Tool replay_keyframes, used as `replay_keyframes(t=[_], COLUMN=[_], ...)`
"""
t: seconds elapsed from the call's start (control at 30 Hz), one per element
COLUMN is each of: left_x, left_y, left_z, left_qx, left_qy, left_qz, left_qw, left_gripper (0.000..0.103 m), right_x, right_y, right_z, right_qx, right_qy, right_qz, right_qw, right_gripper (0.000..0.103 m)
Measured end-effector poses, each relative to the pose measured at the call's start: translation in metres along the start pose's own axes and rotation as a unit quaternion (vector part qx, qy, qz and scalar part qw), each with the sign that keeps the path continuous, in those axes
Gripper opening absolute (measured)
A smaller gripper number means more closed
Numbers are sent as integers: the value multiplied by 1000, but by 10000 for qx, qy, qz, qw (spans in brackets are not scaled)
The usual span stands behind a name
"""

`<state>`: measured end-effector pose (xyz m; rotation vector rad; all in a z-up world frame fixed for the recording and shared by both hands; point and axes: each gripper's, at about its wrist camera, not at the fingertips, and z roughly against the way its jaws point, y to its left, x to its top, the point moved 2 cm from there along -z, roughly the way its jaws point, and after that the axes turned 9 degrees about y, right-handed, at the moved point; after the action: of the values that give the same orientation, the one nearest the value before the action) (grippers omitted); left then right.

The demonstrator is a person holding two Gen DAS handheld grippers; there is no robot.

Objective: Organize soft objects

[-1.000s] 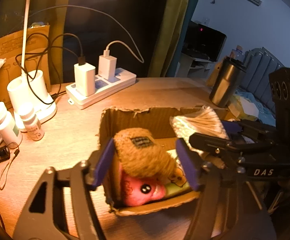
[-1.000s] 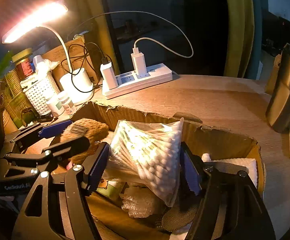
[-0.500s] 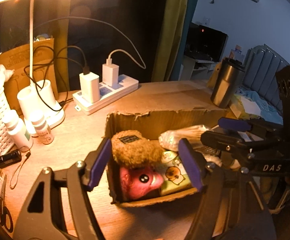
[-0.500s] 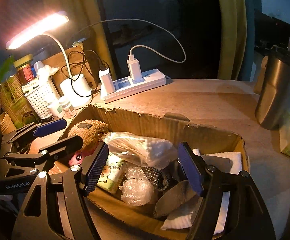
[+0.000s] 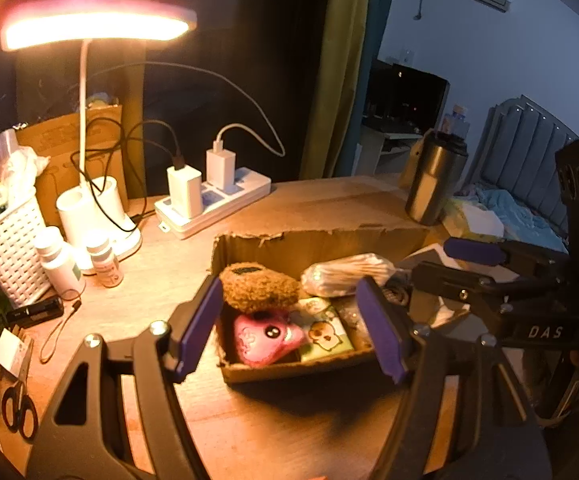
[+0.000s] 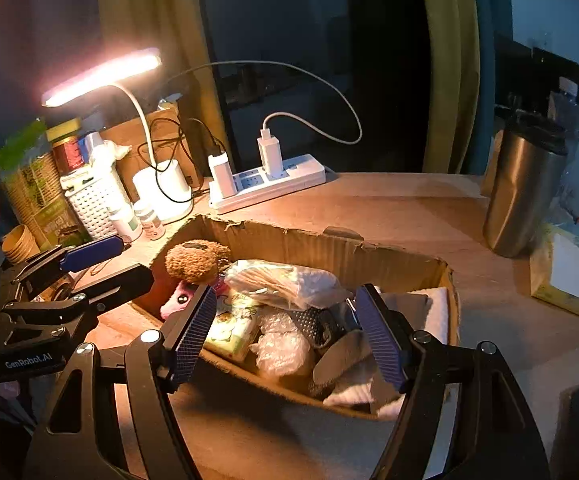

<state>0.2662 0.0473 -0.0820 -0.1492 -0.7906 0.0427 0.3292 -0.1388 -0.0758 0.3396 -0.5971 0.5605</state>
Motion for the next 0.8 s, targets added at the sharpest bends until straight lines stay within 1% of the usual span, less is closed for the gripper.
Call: replay_keyframes(t=[0.8], left_x=[-30], left_y=[-20], left_z=[69], left_qx=[67], left_qy=[-357], left_qz=[-112], left_qw=[9993], left_gripper=[71], right_x=[-36], right_y=[27], right_z=[62], right_qx=[-162], right_qy=[-285], right_qz=[124], right_qw=[9994], right_gripper=[75])
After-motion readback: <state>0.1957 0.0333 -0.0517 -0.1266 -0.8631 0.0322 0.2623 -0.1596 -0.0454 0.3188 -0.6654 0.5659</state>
